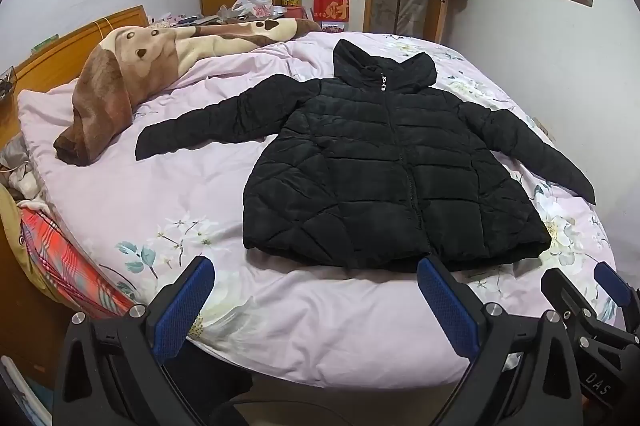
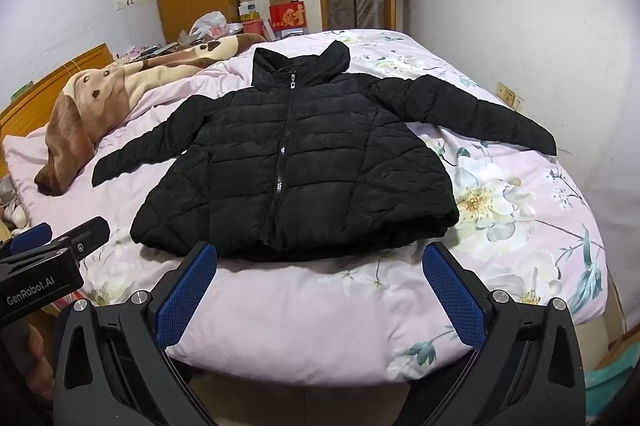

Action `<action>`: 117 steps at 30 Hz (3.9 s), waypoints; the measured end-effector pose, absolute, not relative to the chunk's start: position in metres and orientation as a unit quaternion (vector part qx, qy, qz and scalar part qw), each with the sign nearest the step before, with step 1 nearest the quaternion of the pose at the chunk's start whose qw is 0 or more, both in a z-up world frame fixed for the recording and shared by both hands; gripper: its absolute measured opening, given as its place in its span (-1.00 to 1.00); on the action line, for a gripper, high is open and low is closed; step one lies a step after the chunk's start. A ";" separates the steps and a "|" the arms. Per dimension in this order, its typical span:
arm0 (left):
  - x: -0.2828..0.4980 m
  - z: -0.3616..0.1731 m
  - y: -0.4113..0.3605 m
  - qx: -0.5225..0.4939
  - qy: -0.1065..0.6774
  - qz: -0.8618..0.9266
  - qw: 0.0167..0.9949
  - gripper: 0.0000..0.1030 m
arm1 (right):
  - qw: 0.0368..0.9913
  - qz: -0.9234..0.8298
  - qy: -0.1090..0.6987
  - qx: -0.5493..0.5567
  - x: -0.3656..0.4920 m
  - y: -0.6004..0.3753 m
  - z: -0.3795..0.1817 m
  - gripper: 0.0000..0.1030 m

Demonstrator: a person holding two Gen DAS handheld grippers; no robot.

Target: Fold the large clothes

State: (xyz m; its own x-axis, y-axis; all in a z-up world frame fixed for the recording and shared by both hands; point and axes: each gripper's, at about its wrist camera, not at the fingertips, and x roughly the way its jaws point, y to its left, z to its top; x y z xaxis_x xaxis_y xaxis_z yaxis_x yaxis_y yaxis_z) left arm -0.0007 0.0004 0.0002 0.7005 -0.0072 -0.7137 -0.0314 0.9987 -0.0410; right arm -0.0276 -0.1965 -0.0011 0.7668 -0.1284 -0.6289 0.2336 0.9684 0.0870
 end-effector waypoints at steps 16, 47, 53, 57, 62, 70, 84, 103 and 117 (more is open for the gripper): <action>0.011 0.010 -0.001 0.009 0.382 0.016 0.924 0.99 | 0.941 -0.093 0.318 0.063 -0.021 -0.190 0.004 0.98; 0.010 0.000 0.011 -0.043 0.394 0.010 0.918 0.99 | 0.942 -0.087 0.319 0.060 -0.019 -0.189 0.004 0.98; 0.009 0.001 0.009 -0.039 0.396 0.010 0.918 0.99 | 0.941 -0.086 0.321 0.060 -0.018 -0.190 0.003 0.99; 0.009 0.000 0.010 -0.039 0.396 0.011 0.917 0.99 | 0.941 -0.086 0.321 0.060 -0.017 -0.191 0.003 0.99; 0.010 -0.001 0.010 -0.039 0.398 0.012 0.917 0.99 | 0.940 -0.087 0.323 0.062 -0.017 -0.191 0.003 0.99; 0.011 -0.003 0.011 -0.037 0.400 0.011 0.916 0.99 | 0.940 -0.088 0.325 0.063 -0.016 -0.192 0.003 0.99; 0.016 -0.009 0.013 -0.036 0.403 0.011 0.914 0.99 | 0.939 -0.088 0.327 0.063 -0.015 -0.193 0.000 0.99; 0.105 -0.043 0.087 -0.071 0.418 0.043 0.905 0.99 | 0.940 -0.070 0.329 0.057 0.061 -0.195 -0.015 0.99; 0.267 -0.113 0.261 -0.183 0.456 0.120 0.863 0.99 | 0.934 -0.033 0.354 0.030 0.191 -0.172 -0.040 0.99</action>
State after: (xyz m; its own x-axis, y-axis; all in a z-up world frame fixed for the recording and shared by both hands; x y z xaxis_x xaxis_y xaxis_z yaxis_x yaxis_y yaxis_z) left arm 0.2669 0.2609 -0.1126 0.5555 0.0402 -0.8305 -0.3747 0.9037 -0.2069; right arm 0.1909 -0.1716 -0.0396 0.7475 -0.0397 -0.6631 0.0823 0.9961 0.0331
